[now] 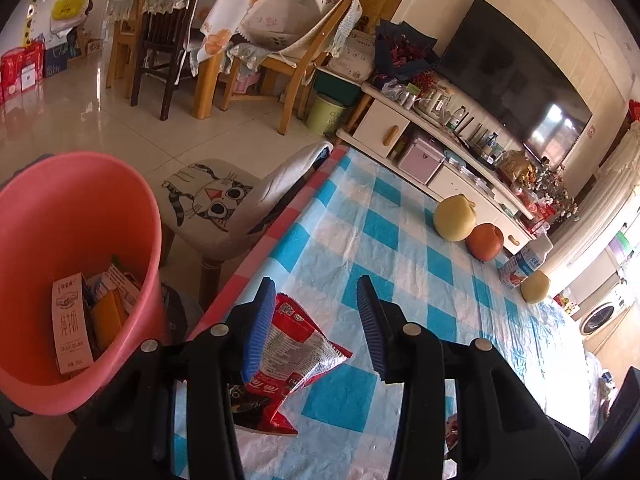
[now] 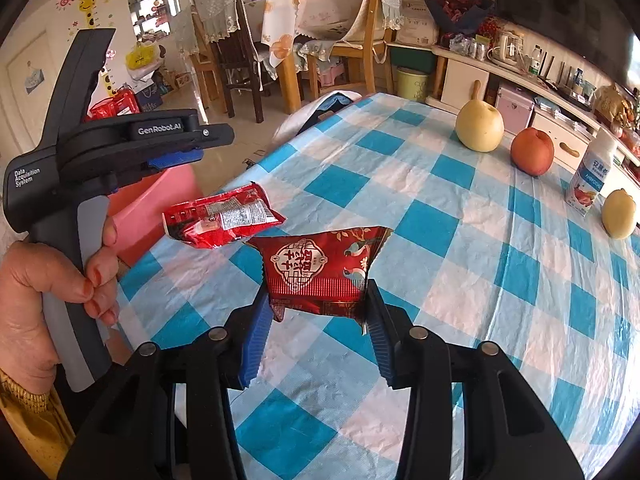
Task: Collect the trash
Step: 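Lift the red snack bag and candy wrapper off the table with both tools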
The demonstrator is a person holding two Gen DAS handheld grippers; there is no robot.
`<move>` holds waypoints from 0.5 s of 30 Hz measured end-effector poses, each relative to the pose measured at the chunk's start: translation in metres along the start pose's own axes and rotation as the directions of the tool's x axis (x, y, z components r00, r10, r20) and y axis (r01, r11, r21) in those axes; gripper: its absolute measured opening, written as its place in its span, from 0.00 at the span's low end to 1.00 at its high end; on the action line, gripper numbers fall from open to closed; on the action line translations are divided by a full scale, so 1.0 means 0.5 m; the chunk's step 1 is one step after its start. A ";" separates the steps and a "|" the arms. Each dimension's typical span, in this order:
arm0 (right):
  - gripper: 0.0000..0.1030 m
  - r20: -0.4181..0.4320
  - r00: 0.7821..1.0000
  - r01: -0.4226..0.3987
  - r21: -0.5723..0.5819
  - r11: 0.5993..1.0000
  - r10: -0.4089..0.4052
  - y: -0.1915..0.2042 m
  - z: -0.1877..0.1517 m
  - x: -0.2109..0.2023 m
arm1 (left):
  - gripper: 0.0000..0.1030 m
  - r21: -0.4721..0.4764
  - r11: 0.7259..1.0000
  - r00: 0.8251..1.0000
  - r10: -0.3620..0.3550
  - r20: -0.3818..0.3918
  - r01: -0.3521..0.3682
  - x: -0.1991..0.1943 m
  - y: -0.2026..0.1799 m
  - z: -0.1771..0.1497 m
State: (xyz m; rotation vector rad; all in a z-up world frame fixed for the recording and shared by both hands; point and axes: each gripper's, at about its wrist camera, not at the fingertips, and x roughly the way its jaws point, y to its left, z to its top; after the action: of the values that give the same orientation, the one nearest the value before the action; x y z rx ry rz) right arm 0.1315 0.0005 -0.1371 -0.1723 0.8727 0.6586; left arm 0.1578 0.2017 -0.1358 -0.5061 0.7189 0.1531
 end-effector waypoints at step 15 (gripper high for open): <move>0.45 -0.025 1.000 -0.009 0.009 1.000 0.009 -0.019 -0.009 0.010 | 0.77 0.127 0.990 0.964 0.087 -0.253 -0.056 0.088 0.008 -0.053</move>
State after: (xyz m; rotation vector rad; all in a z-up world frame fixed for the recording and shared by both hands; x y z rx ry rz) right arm 0.1365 -0.0062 -0.1450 -0.1692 0.9011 0.6619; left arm 0.1736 0.1906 -0.1833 -0.3896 0.9957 0.1124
